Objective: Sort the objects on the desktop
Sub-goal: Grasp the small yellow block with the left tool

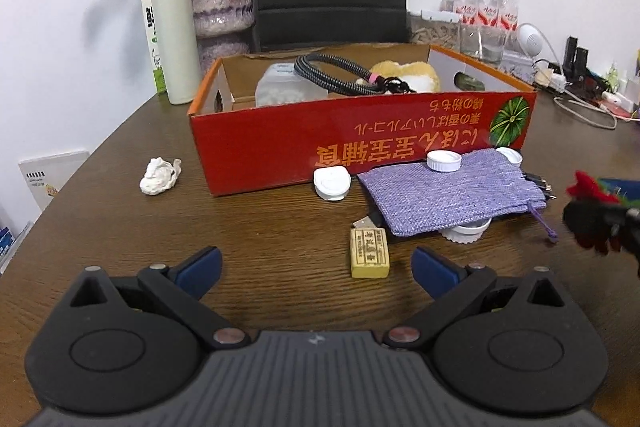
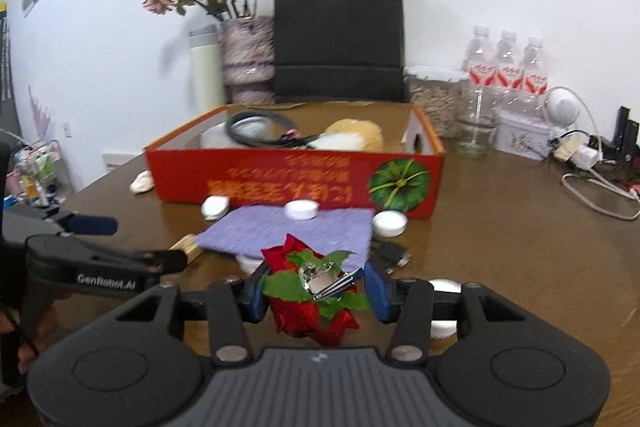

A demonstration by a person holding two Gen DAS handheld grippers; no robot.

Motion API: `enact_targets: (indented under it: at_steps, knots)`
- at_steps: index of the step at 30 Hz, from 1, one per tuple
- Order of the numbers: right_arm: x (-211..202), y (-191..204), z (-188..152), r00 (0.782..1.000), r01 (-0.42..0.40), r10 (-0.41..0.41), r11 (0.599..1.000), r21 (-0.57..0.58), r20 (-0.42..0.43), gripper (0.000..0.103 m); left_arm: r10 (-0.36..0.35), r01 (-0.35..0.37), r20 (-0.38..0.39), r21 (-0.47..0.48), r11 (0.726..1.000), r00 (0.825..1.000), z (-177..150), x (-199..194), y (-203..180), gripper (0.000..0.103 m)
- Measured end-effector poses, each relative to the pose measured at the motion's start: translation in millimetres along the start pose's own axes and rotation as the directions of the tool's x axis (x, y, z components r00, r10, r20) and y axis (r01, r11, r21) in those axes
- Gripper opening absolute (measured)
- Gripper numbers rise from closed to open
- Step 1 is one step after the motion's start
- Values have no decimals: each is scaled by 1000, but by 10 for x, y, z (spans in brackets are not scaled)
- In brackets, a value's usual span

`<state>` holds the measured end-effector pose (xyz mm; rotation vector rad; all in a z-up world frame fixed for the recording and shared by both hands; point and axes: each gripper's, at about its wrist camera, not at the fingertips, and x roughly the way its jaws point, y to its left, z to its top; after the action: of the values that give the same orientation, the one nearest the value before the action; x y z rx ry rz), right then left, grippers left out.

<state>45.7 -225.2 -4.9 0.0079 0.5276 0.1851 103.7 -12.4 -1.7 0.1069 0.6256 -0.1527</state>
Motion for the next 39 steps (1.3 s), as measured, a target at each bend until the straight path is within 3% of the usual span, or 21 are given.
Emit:
enact_targets:
  at_steps: [3, 8, 12, 18, 22, 29, 39]
  knots:
    - [23, -82, -20, 1000, -1, 0, 999, 34, 7, 47, -4, 4, -18, -17, 1000, 1000, 24, 62, -1, 103]
    - [1, -100, -45, 999, 8, -9, 999, 38, 34, 47, -23, 21, -47, -40, 999, 999, 45, 146, -7, 90]
    - [13, -67, -76, 999, 16, -16, 1000, 27, 30, 47, -26, 24, -51, -49, 999, 998, 50, 157, -22, 85]
    - [28, -32, -112, 999, 42, -43, 999, 13, 33, 47, -46, 45, -39, -37, 998, 998, 51, 124, -77, 67]
    - [7, -34, -131, 997, 63, -64, 998, 18, 46, 47, -74, 73, -24, -33, 997, 997, 41, 79, -94, 22]
    - [-65, 3, -181, 993, 88, -89, 996, 22, 76, 47, -86, 86, -4, -58, 995, 996, -16, -18, -88, 21]
    - [-219, 41, -169, 988, 75, -78, 997, 28, 130, 47, -93, 99, 84, -74, 992, 992, -31, -315, -60, 21]
